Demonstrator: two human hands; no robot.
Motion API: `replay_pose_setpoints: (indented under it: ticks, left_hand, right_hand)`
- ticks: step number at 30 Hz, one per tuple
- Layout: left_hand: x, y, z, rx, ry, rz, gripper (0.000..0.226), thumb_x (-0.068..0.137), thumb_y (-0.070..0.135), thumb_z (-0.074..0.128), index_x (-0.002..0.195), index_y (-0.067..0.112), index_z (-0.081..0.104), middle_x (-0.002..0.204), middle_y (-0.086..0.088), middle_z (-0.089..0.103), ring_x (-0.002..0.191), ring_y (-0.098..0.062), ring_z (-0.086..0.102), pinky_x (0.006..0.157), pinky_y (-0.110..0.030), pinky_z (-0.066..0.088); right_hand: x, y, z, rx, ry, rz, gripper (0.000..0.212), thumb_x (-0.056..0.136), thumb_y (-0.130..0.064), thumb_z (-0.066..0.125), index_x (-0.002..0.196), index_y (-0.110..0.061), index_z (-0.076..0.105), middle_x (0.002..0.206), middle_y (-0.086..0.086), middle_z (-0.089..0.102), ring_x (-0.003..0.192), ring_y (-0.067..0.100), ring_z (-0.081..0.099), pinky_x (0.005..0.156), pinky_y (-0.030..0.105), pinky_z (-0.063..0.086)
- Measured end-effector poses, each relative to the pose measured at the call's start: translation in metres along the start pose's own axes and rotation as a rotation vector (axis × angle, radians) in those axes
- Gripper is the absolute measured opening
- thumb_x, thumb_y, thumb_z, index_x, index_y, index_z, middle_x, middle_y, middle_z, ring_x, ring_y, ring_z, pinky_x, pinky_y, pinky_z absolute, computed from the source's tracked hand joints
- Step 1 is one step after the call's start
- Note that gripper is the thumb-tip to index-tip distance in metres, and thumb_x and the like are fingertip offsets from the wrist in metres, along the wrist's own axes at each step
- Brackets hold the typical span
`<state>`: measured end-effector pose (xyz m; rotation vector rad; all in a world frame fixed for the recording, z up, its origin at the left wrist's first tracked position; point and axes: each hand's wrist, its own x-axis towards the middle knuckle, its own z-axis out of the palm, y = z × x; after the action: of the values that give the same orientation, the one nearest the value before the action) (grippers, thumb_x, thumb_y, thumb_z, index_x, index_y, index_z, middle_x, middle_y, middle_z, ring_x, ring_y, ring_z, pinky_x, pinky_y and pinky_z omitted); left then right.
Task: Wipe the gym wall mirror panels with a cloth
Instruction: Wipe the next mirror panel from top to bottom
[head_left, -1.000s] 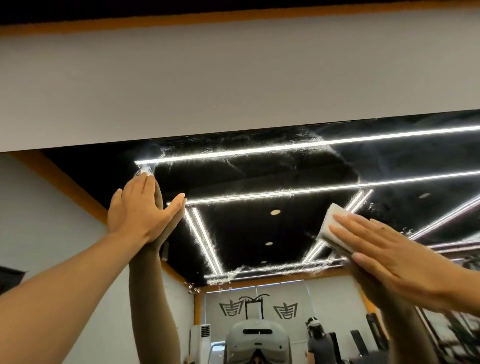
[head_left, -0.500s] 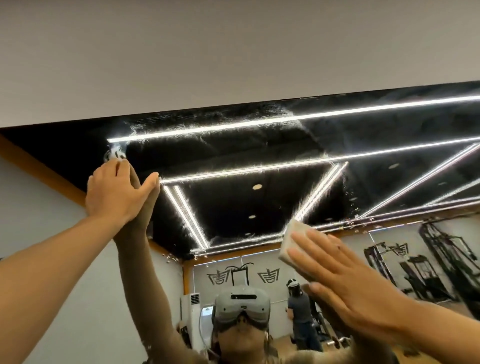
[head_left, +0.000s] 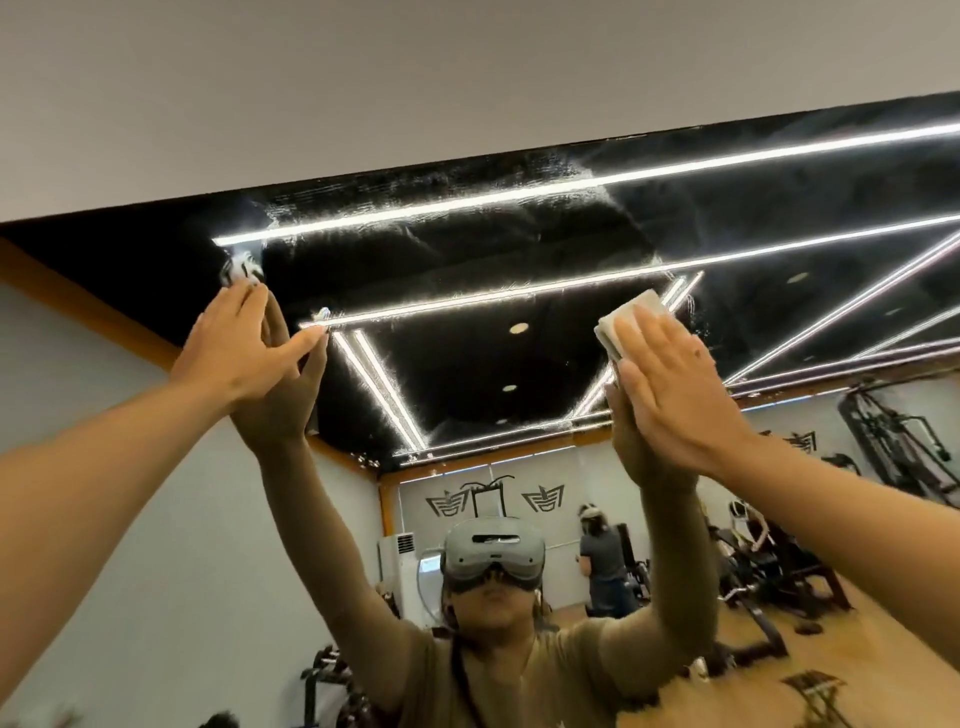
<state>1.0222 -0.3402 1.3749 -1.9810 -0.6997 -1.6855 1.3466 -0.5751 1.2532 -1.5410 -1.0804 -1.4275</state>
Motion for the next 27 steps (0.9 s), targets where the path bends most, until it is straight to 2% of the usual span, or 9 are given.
replay_pose_setpoints:
  ticks: [3, 7, 11, 14, 18, 21, 23, 24, 27]
  left_hand:
    - [0.004, -0.003, 0.002, -0.003, -0.036, -0.002, 0.09, 0.09, 0.065, 0.045, 0.156, 0.008, 0.021, 0.164, -0.01, 0.015, 0.152, -0.028, 0.01, 0.122, -0.046, 0.014]
    - [0.007, -0.008, 0.003, 0.005, -0.033, -0.021, 0.091, 0.091, 0.068, 0.045, 0.157, 0.01, 0.019, 0.165, -0.008, 0.013, 0.153, -0.026, 0.008, 0.122, -0.045, 0.013]
    - [0.006, -0.006, 0.003, 0.009, -0.041, -0.023, 0.09, 0.092, 0.066, 0.045, 0.157, 0.01, 0.018, 0.166, -0.009, 0.011, 0.153, -0.025, 0.006, 0.123, -0.044, 0.011]
    - [0.006, -0.006, 0.001, 0.01, -0.057, -0.021, 0.09, 0.093, 0.065, 0.045, 0.157, 0.01, 0.016, 0.166, -0.008, 0.009, 0.153, -0.025, 0.005, 0.123, -0.044, 0.011]
    - [0.005, -0.006, 0.003, 0.017, -0.038, -0.015, 0.087, 0.094, 0.064, 0.044, 0.157, 0.011, 0.016, 0.166, -0.008, 0.009, 0.153, -0.026, 0.005, 0.123, -0.045, 0.011]
    - [0.005, -0.007, 0.004, 0.02, -0.028, -0.008, 0.087, 0.094, 0.064, 0.042, 0.157, 0.01, 0.016, 0.166, -0.009, 0.008, 0.153, -0.026, 0.004, 0.124, -0.045, 0.01]
    - [0.005, -0.007, 0.005, 0.02, -0.025, -0.01, 0.087, 0.094, 0.064, 0.041, 0.158, 0.011, 0.015, 0.166, -0.009, 0.007, 0.153, -0.025, 0.003, 0.124, -0.044, 0.008]
    - [0.004, -0.007, 0.005, 0.021, -0.022, -0.01, 0.087, 0.094, 0.064, 0.041, 0.158, 0.011, 0.015, 0.166, -0.008, 0.007, 0.153, -0.025, 0.002, 0.124, -0.044, 0.008]
    - [0.003, -0.008, 0.006, 0.02, -0.017, -0.003, 0.087, 0.095, 0.065, 0.04, 0.158, 0.011, 0.015, 0.166, -0.008, 0.007, 0.153, -0.024, 0.002, 0.124, -0.044, 0.007]
  right_hand:
    - [-0.052, -0.042, 0.017, 0.008, -0.072, -0.172, 0.055, 0.103, -0.042, 0.018, 0.157, -0.028, 0.016, 0.165, 0.003, 0.015, 0.153, 0.017, 0.002, 0.123, 0.036, 0.0]
    - [-0.116, -0.076, 0.03, -0.252, -0.171, -0.743, 0.053, 0.107, -0.039, 0.019, 0.158, -0.023, 0.02, 0.165, 0.002, 0.017, 0.151, 0.024, 0.017, 0.118, 0.042, 0.017]
    - [-0.096, -0.064, 0.02, -0.327, -0.256, -0.925, 0.05, 0.108, -0.04, 0.017, 0.157, -0.029, 0.021, 0.164, -0.003, 0.018, 0.152, 0.018, 0.013, 0.119, 0.038, 0.015]
    - [-0.06, -0.05, 0.018, -0.225, -0.223, -0.782, 0.05, 0.107, -0.038, 0.018, 0.155, -0.027, 0.027, 0.163, -0.002, 0.021, 0.152, 0.015, 0.011, 0.122, 0.034, 0.007]
    - [-0.001, -0.046, 0.017, -0.085, -0.049, -0.249, 0.054, 0.103, -0.038, 0.014, 0.154, -0.023, 0.027, 0.161, 0.006, 0.027, 0.15, 0.019, 0.017, 0.122, 0.044, 0.018]
    - [0.013, -0.073, 0.025, 0.024, 0.058, 0.009, 0.064, 0.097, -0.04, 0.009, 0.153, -0.018, 0.031, 0.16, 0.008, 0.028, 0.151, 0.024, 0.017, 0.121, 0.038, 0.007]
    - [0.001, -0.102, 0.032, 0.069, 0.085, -0.007, 0.06, 0.097, -0.034, 0.015, 0.152, -0.018, 0.034, 0.158, 0.009, 0.032, 0.149, 0.027, 0.02, 0.119, 0.037, 0.008]
    - [-0.01, -0.117, 0.037, 0.105, 0.08, -0.081, 0.055, 0.097, -0.027, 0.024, 0.15, -0.02, 0.036, 0.156, 0.008, 0.036, 0.148, 0.028, 0.023, 0.119, 0.035, 0.007]
    - [-0.054, -0.15, 0.052, 0.14, -0.011, -0.446, 0.056, 0.092, -0.013, 0.042, 0.148, -0.024, 0.039, 0.156, 0.005, 0.037, 0.147, 0.024, 0.026, 0.122, 0.029, 0.005]
